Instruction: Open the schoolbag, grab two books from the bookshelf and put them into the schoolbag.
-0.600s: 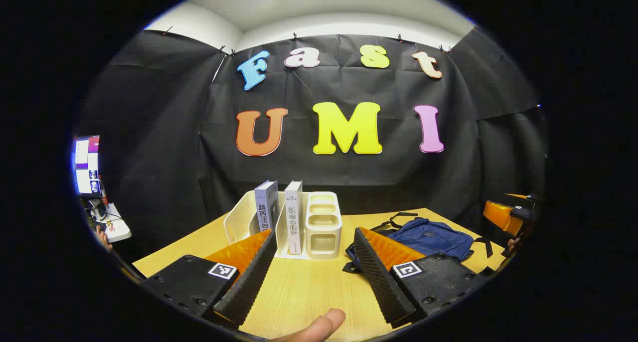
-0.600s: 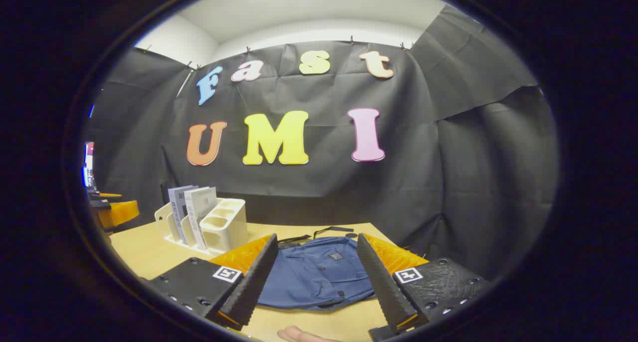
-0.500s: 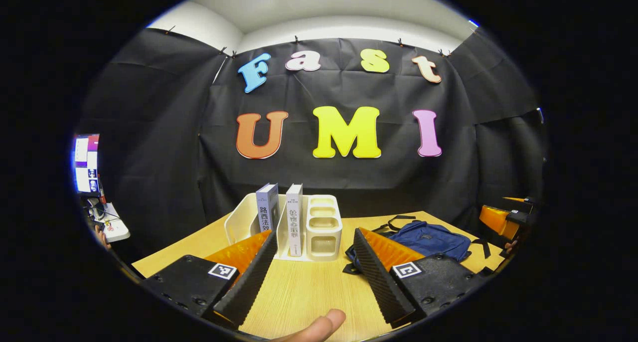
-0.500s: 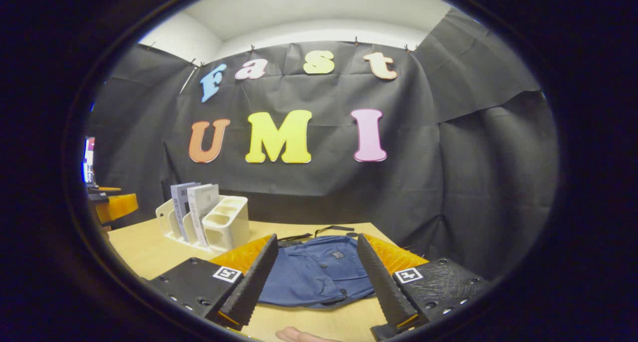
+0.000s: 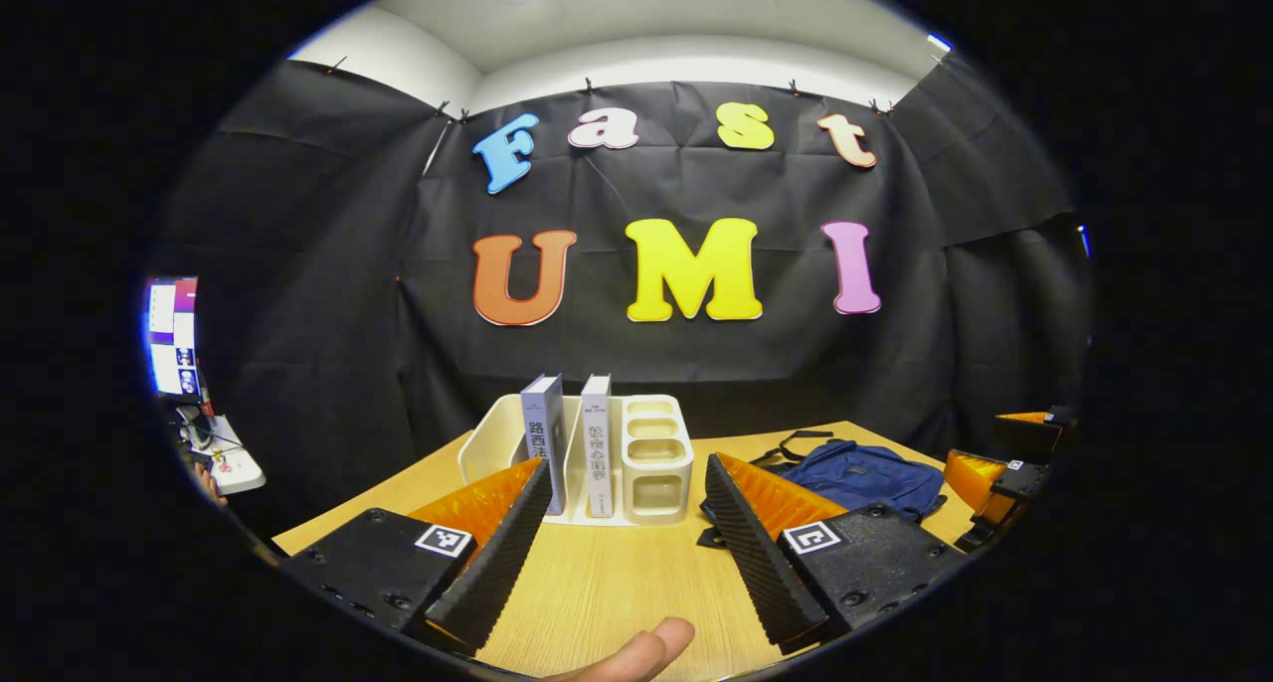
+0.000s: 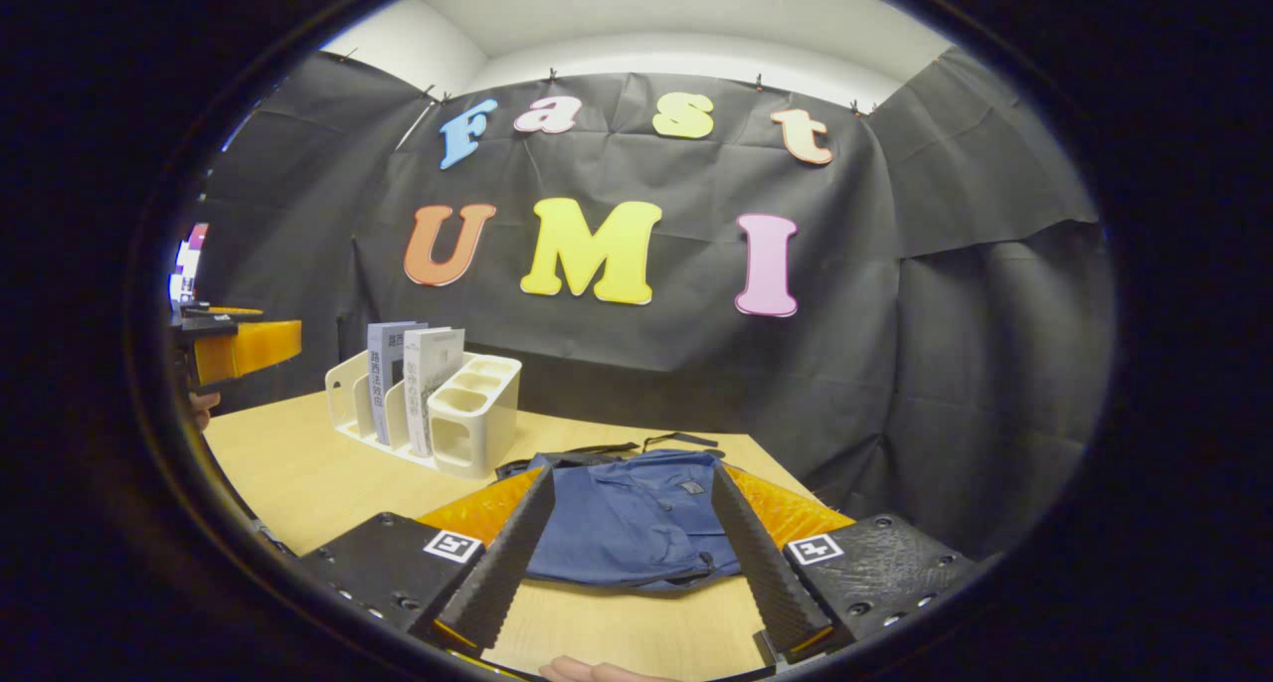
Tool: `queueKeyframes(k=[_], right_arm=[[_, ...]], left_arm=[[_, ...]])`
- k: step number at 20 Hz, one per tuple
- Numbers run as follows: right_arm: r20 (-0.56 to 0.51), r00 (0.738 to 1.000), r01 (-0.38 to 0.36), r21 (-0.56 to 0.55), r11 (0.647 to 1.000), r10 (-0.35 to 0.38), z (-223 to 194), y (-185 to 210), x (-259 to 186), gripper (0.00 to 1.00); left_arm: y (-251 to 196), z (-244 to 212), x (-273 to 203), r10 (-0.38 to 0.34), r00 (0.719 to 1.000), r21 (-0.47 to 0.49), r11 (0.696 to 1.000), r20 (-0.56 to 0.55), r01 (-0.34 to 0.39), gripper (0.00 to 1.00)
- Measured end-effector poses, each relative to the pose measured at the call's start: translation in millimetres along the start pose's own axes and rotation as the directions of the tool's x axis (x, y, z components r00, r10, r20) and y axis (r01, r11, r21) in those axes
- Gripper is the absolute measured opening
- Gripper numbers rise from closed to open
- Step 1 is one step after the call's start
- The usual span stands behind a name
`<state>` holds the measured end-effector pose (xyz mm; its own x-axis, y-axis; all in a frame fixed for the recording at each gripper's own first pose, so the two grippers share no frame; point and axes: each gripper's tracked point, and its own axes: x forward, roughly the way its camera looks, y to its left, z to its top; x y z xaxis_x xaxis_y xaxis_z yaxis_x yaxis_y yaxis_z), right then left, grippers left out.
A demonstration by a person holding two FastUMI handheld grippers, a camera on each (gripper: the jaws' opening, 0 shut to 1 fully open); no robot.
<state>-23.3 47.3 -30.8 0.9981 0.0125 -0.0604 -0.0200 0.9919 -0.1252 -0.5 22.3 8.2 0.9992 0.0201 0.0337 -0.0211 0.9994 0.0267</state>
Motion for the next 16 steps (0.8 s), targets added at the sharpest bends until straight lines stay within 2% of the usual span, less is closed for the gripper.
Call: queueKeyframes(k=[5, 7, 8, 11, 12, 14, 16], right_arm=[[-0.064, 0.998, -0.009, -0.028, 1.0, 0.007, -20, 9, 22, 0.98], [-0.104, 0.994, -0.042, -0.069, 0.997, 0.035, -34, 28, 38, 0.95], [-0.131, 0.99, -0.059, -0.08, 0.995, 0.048, -43, 36, 46, 0.98], [-0.22, 0.97, -0.13, -0.109, 0.985, 0.104, -68, 72, 71, 0.96], [-0.235, 0.965, -0.148, -0.128, 0.981, 0.115, -73, 82, 80, 0.98], [-0.259, 0.957, -0.179, -0.167, 0.97, 0.132, -82, 104, 94, 0.95], [-0.292, 0.946, -0.204, -0.186, 0.961, 0.144, -93, 126, 108, 0.98]], left_arm=[[-4, -5, 2, -0.021, 1.0, -0.002, 1.0, -0.013, 0.021, 0.97], [-4, -4, 2, -0.025, 1.0, 0.01, 1.0, -0.013, 0.026, 0.97], [-1, -4, 2, -0.021, 1.0, 0.015, 1.0, -0.009, 0.021, 0.97], [0, -1, 1, -0.018, 1.0, 0.017, 1.0, 0.0, 0.018, 0.97], [-2, -3, 0, -0.031, 1.0, 0.021, 0.999, 0.002, 0.031, 0.97], [-5, -10, 1, -0.057, 0.998, 0.049, 0.997, -0.011, 0.058, 0.97], [5, -12, 5, -0.03, 0.999, 0.082, 0.996, -0.014, 0.031, 0.98]])
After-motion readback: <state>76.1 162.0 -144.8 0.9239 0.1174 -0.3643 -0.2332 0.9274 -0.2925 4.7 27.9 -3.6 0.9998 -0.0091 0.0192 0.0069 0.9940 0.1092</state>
